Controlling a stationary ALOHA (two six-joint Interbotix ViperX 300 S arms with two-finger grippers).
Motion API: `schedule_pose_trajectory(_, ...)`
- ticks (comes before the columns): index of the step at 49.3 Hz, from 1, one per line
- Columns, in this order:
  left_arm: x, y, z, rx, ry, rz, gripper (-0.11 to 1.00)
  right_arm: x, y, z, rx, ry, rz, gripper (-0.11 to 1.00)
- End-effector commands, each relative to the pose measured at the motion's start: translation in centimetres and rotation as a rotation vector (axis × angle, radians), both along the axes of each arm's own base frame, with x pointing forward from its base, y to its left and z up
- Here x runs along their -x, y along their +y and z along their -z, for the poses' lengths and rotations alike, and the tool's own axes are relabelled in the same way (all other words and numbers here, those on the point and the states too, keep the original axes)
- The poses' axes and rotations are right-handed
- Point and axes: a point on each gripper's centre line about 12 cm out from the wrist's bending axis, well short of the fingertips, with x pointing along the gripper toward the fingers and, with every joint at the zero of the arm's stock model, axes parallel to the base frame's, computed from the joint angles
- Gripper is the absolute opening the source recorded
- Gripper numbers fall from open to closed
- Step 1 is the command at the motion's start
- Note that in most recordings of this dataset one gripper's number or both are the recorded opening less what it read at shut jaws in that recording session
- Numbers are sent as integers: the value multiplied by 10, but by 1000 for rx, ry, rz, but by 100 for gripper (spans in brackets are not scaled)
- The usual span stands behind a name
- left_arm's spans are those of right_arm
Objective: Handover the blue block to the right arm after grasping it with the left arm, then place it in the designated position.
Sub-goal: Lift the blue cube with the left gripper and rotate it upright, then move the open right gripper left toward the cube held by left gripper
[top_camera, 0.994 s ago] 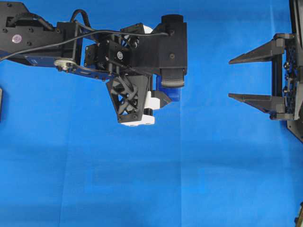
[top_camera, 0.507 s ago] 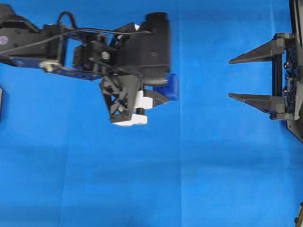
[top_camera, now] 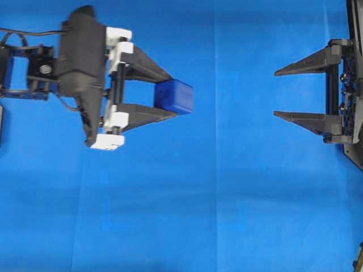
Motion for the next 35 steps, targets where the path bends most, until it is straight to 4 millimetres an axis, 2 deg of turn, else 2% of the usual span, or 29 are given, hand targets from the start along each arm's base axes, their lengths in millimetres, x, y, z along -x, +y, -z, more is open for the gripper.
schedule_pose_trajectory(1,13,0,-9,-2,-97,3,46,-3,0,-11,-2,-29,2,95)
schedule_pose_trajectory(13,22,0,4,-2,-121,6,46,-3,0,-11,-2,-31,2,95)
schedule_pose_trajectory(35,21,1,5,-10,-120,3,46,-4,0,-16,5,-40,1,95)
